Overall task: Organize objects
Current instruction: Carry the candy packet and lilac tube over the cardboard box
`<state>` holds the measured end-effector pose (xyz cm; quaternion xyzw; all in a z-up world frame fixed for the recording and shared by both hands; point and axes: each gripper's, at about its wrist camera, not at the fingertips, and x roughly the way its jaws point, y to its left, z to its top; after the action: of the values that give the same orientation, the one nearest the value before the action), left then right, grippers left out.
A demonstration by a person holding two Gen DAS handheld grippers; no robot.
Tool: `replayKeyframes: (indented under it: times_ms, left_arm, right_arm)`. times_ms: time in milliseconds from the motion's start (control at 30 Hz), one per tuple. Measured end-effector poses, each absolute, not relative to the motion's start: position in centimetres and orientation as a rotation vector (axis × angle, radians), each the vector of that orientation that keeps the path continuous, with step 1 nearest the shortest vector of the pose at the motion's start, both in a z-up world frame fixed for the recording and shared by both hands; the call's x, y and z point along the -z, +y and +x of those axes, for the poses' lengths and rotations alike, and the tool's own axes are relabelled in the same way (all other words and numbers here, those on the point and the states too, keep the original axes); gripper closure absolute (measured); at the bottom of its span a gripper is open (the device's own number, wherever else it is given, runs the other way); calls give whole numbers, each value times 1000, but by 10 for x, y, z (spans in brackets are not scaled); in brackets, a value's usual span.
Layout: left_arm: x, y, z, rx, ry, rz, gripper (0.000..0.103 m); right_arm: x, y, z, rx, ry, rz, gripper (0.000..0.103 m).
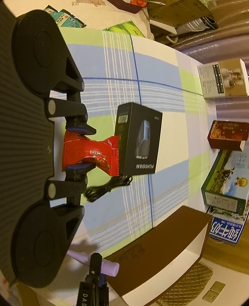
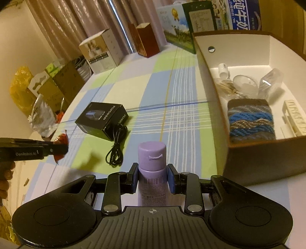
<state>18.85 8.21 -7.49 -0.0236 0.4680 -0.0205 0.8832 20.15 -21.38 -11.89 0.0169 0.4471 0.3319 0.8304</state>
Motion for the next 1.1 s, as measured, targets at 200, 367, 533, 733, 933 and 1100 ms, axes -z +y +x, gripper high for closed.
replayKeyframes:
  times_ms: [200, 367, 533, 733, 933, 1100]
  left_arm:
    - [73, 70, 181, 62, 972, -42, 77]
    - [69, 59, 177, 88, 963, -36, 77]
    - [62, 48, 176, 119, 947, -31, 77]
    - [50, 36, 175, 154, 919, -33, 77]
    - [37, 23, 177, 198, 888, -45, 77]
    - [24, 8, 178, 240, 857, -38, 77]
  right_arm:
    - [109, -223, 193, -711, 929, 61, 75]
    - [98, -230, 189, -717, 908, 85, 75]
    - [86, -235, 185, -720, 882, 102, 75]
    - [69, -244, 182, -716, 852, 137, 75]
    - [50, -258, 182, -705, 807, 174, 75]
    - [35, -272, 185, -689, 772, 207, 75]
